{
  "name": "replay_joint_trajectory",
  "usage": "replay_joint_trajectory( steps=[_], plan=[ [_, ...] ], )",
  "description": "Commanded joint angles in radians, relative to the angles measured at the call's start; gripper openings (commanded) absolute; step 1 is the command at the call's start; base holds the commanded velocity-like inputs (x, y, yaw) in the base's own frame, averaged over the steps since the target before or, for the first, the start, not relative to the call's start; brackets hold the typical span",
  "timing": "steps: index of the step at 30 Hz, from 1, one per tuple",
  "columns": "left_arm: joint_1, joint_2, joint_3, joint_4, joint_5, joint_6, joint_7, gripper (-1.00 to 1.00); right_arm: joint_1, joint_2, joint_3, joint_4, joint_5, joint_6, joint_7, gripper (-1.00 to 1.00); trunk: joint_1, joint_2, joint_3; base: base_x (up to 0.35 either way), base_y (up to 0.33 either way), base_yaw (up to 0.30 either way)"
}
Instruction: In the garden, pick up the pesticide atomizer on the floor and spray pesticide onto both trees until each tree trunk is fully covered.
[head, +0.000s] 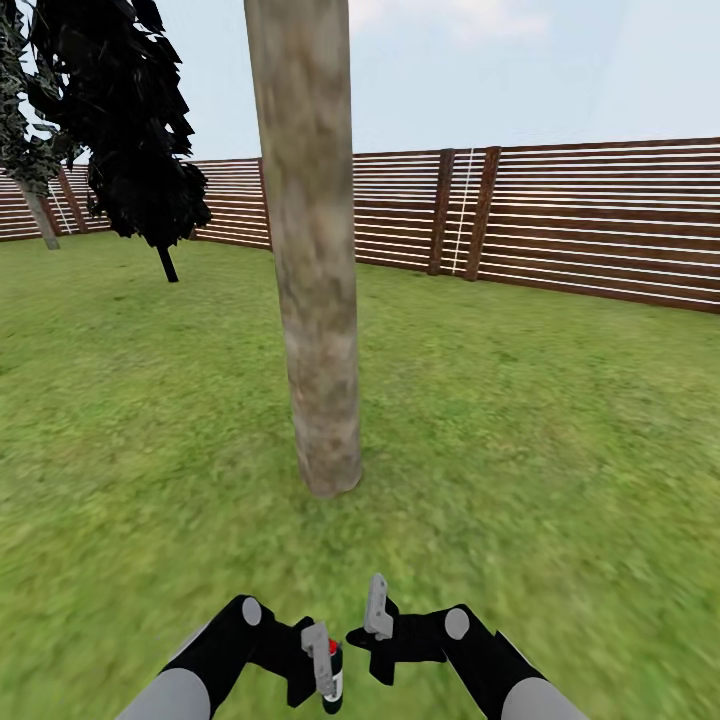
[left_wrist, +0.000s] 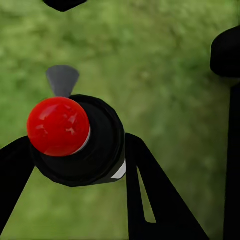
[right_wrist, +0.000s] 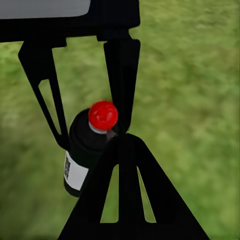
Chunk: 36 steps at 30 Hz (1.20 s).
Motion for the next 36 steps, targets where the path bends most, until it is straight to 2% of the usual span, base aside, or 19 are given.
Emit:
replay_joint_trajectory(
  steps=[1, 11, 26, 36],
  plan=[
    [-0.001, -0.002, 0.0, 0.001, 0.001, -0.001, 0.0, -1.0, 0.0, 0.0, 0.0, 0.0, 0.0, 0.0, 0.0, -1.0, 0.0, 0.0, 0.0, 0.0, 0.0, 0.0],
    [-0.001, -0.014, 0.0, 0.003, 0.007, -0.004, 0.0, -1.0, 0.0, 0.0, 0.0, 0.0, 0.0, 0.0, 0.0, -1.0, 0.0, 0.0, 0.0, 0.0, 0.0, 0.0],
    [-0.001, -0.016, 0.002, 0.006, 0.011, -0.006, 0.0, -1.0, 0.0, -0.001, 0.0, 0.001, 0.0, 0.0, 0.0, -1.0, 0.0, 0.0, 0.0, 0.0, 0.0, 0.0],
    [-0.003, -0.018, 0.002, 0.007, 0.042, -0.008, 0.0, -1.0, 0.0, -0.001, 0.0, 0.002, 0.0, 0.0, 0.0, -1.0, 0.0, 0.0, 0.0, 0.0, 0.0, 0.0]
  ],
)
